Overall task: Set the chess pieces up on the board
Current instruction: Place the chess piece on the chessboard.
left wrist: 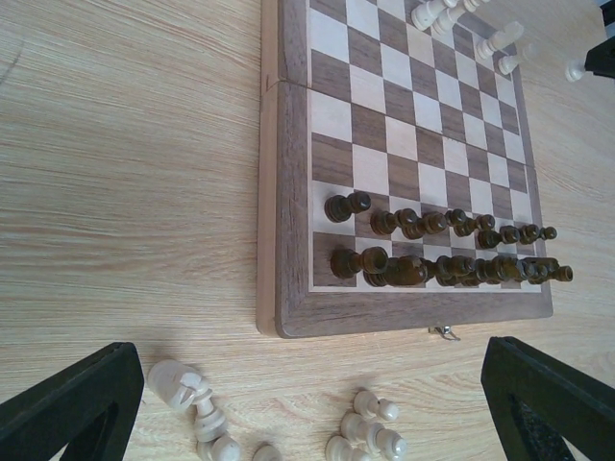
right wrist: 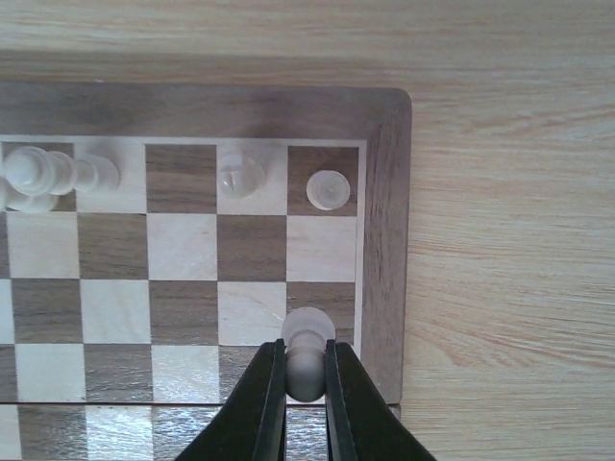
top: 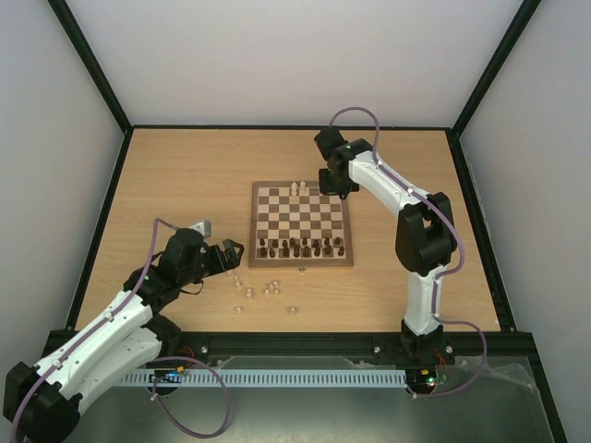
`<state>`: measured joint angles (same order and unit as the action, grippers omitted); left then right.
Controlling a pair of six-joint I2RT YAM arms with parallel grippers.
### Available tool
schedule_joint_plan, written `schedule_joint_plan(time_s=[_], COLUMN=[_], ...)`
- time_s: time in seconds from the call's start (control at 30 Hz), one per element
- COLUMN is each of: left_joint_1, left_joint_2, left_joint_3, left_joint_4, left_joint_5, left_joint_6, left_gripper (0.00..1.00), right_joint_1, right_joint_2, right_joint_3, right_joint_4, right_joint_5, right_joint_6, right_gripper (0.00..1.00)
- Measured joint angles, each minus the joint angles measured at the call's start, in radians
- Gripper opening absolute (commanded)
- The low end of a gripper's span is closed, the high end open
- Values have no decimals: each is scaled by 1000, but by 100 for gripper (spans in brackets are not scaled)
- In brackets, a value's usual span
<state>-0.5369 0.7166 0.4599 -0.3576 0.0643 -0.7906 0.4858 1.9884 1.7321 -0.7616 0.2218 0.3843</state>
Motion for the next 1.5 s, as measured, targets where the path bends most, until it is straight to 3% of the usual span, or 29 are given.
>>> schedule_joint_plan(time_s=[1.27,1.5], left_joint_1=[5,5], left_joint_2=[18,18], left_joint_3=[0,0], left_joint_4=[8,8], left_joint_5=[6,6], left_joint_6=[5,5], left_gripper=[100,99], right_joint_1=[-83,-83], right_joint_2=[122,133], right_joint_3=[-33,-18], right_joint_4=[80,82], right_joint_5=[-105,-111], right_joint_6=[-45,-45], right_gripper=[9,17])
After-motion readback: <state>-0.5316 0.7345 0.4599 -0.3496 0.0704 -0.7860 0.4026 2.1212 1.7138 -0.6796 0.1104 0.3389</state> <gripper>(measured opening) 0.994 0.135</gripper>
